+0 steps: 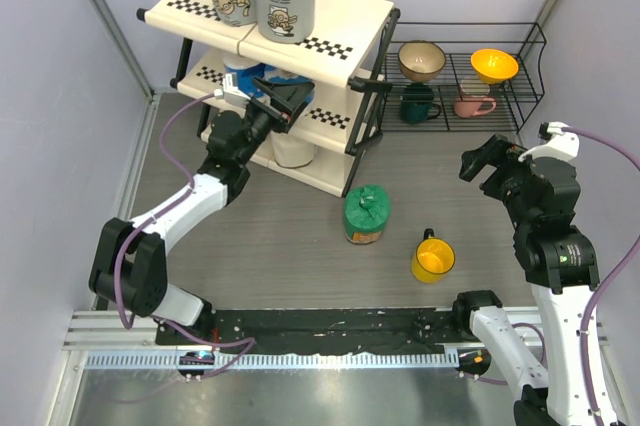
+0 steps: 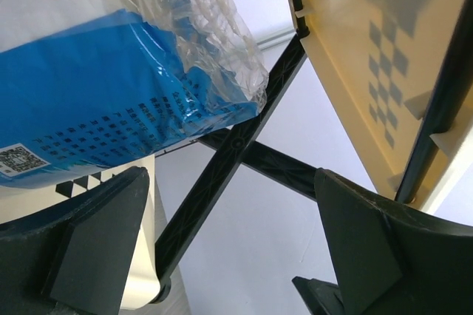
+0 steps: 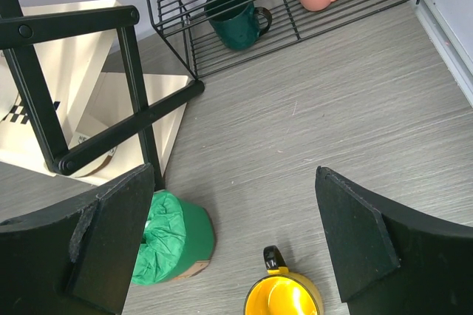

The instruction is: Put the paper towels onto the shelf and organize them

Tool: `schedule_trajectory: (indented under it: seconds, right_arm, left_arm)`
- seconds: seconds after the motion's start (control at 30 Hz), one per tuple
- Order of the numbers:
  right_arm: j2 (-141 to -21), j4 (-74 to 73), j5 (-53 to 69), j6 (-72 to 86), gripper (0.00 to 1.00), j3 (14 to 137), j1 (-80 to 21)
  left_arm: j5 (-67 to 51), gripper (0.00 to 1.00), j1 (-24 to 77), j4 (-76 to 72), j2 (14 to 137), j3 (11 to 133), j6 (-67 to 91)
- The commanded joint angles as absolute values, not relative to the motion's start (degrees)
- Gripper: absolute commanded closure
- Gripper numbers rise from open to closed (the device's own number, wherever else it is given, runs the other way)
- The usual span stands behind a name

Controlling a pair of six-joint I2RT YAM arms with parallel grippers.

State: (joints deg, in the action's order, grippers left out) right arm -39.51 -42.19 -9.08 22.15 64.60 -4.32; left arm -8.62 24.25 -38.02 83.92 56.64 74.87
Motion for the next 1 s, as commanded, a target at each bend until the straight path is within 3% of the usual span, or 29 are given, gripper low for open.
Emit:
schedule_trajectory:
  seconds: [0.0,0.97]
  right_arm:
    - [-39.2,-41.13,-8.79,21.18,0.05,64.51,-4.39]
    - [-38.58,-42.45,-9.76,20.04,0.05,64.86,-4.31]
  left_arm:
    - [-7.47,0.0,24.26,-41.66,85.6,58.53,75.32]
    - [-10.1,0.0,20.66,-42.36,86.49,61.52,76.2]
